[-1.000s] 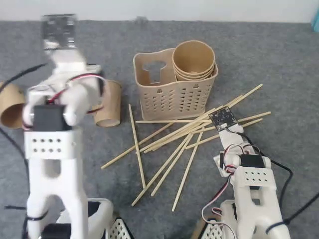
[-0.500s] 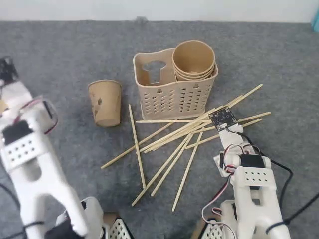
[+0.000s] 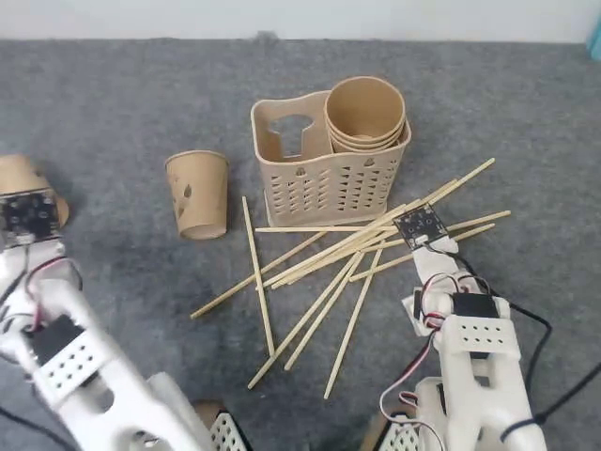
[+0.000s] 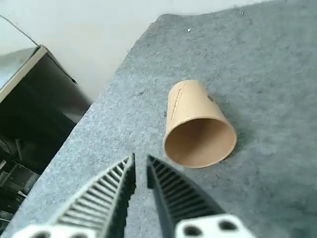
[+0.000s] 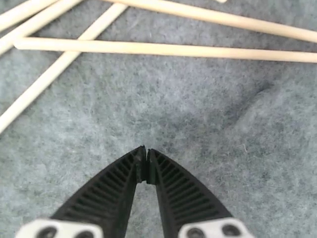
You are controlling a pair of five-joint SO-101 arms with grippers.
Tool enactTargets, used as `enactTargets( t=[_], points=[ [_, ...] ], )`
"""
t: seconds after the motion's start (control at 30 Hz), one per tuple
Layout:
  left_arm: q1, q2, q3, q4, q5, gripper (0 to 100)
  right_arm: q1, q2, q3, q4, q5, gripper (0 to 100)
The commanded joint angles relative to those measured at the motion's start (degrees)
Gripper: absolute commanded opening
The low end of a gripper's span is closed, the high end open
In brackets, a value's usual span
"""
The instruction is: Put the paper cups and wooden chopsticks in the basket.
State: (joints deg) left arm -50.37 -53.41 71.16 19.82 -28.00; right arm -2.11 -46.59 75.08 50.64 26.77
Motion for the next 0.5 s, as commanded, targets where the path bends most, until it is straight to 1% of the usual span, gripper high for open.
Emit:
enactTargets(
  t=[0.0, 0.07, 0.2, 0.33, 0.47],
  points=[
    [-1.23, -0.18, -0.31, -0.53, -1.23, 19, -0.66, -2.07, -0.26, 0.31, 0.44, 0.8],
    [-2.2, 1.58, -1.54, -0.35, -1.23, 20, -0.66, -2.07, -0.26, 0.31, 0.44, 0.8],
    [-4.84, 8.62, -7.6, -0.35, -1.23, 16, -0.66, -2.07, -0.18, 0.31, 0.26, 0.8],
    [-6.59, 19.43, -15.34, -0.35, -1.49, 16, -0.66, -2.07, -0.18, 0.4, 0.09, 0.8],
    [-6.59, 30.95, -23.34, -0.35, -1.58, 16, -0.66, -2.07, -0.18, 0.4, 0.09, 0.8]
  ],
)
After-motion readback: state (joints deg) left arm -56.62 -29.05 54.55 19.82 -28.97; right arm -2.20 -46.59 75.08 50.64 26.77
